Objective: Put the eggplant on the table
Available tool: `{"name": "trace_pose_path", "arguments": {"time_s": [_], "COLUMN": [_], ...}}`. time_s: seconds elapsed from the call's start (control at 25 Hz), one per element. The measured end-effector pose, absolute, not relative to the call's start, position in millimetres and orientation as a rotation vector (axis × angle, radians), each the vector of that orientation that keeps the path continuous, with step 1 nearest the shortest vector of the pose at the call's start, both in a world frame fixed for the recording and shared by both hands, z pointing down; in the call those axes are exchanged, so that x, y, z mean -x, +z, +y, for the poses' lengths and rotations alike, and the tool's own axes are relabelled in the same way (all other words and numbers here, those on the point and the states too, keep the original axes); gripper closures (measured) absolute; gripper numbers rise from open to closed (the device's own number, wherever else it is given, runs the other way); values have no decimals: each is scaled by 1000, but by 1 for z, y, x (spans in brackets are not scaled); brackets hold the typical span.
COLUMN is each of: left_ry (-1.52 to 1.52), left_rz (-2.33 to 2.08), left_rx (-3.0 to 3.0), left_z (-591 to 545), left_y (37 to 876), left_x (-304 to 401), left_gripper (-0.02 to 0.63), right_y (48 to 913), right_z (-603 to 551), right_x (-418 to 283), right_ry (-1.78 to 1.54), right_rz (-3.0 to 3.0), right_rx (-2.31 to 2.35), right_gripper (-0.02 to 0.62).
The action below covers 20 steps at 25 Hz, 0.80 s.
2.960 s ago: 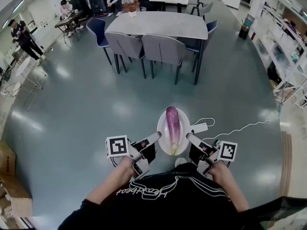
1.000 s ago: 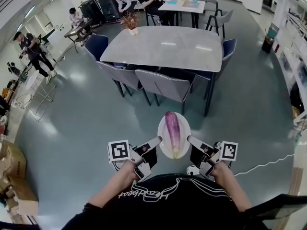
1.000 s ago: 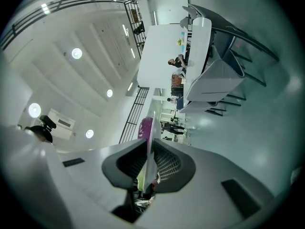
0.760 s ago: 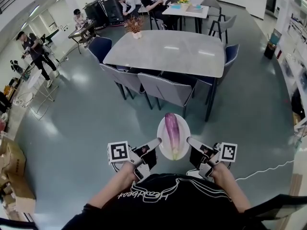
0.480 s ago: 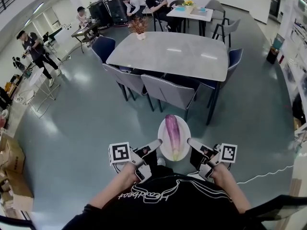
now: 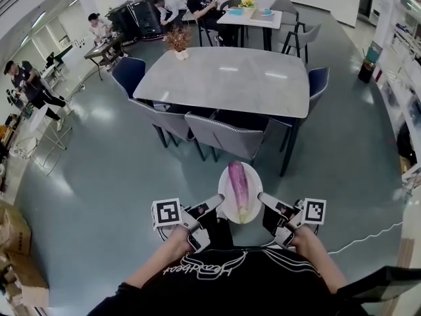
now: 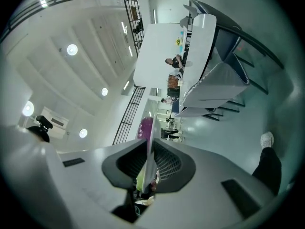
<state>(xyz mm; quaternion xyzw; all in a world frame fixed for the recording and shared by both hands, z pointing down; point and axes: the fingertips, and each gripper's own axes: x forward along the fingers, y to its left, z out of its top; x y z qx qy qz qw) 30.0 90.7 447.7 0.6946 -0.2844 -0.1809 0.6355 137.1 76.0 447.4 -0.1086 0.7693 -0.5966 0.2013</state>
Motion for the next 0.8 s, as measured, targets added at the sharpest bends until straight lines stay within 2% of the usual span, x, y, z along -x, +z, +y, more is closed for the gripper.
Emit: {"name": "trace_pose_path", "arguments": {"time_s": [0.8], "left_ry": [-320], "left_rz": [-590], "left_rx": [-1529], "left_z": [-201], "left_y": [471], "left_x": [80], "left_gripper": [583], "right_y": [462], "right_z": [-205], "right_x": [-32], "right_ry": [-1658], "right_rz": [2056], "right_rx": [511], "right_gripper": [546]}}
